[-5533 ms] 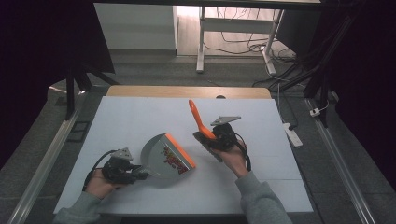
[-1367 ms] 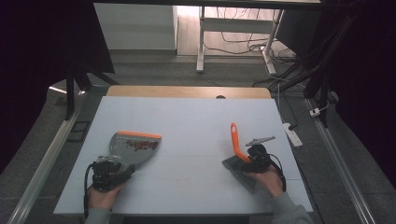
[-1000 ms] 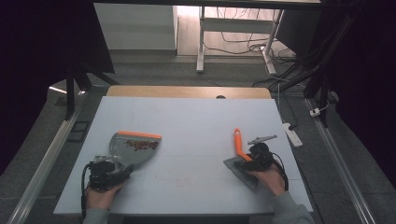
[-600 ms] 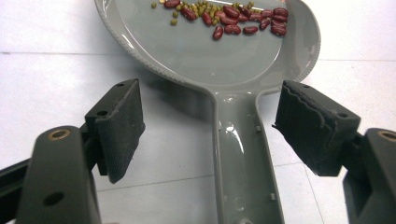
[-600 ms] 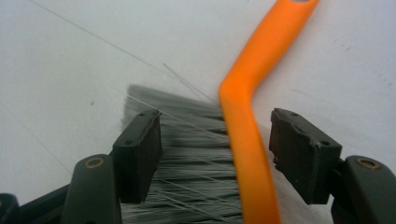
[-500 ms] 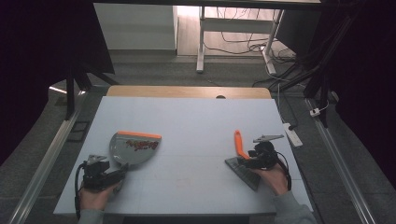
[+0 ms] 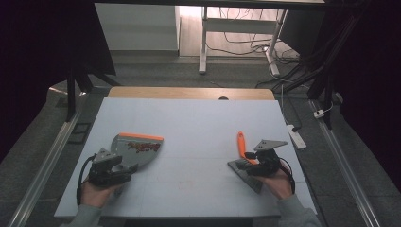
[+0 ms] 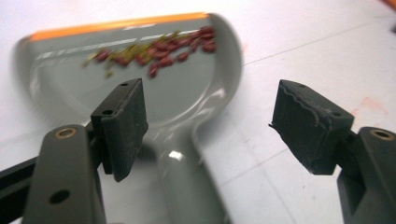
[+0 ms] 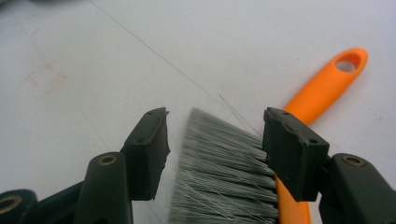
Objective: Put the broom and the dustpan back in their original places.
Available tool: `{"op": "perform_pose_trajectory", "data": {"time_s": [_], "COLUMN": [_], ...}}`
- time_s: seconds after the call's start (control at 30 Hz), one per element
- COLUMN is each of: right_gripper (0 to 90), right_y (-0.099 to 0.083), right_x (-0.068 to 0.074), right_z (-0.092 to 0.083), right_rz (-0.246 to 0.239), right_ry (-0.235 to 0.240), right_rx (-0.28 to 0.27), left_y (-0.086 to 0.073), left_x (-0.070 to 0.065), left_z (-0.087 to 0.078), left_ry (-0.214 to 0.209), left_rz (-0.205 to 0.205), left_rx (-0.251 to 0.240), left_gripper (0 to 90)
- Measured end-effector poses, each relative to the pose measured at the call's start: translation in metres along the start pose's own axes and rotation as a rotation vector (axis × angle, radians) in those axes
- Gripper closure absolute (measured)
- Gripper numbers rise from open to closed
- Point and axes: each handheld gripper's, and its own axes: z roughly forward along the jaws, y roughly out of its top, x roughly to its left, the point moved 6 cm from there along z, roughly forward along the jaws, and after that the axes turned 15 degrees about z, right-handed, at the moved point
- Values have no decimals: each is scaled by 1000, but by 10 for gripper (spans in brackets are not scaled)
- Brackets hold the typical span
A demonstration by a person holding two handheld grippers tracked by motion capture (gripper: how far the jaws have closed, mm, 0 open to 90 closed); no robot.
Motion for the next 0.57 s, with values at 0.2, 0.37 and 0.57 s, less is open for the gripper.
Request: {"op": "perform_pose_trajectory", "data": {"time_s": [0.2, 0.37, 0.57], "right_gripper": [409, 409, 409], "right_y": [-2, -4, -3], "right_x": [4, 8, 8], "right_z": [-5, -8, -11], "right_rz": [-33, -58, -66], "right_ry": [4, 16, 17], "right_rx": [-58, -86, -106], "left_y": [9, 7, 8], "left_x": [-4, -7, -11], "left_z": [13, 9, 6], "left_ry": [-73, -86, -84], "left_rz": [80, 95, 100], "left_rx": [11, 2, -3], "left_gripper": [270, 270, 270]}}
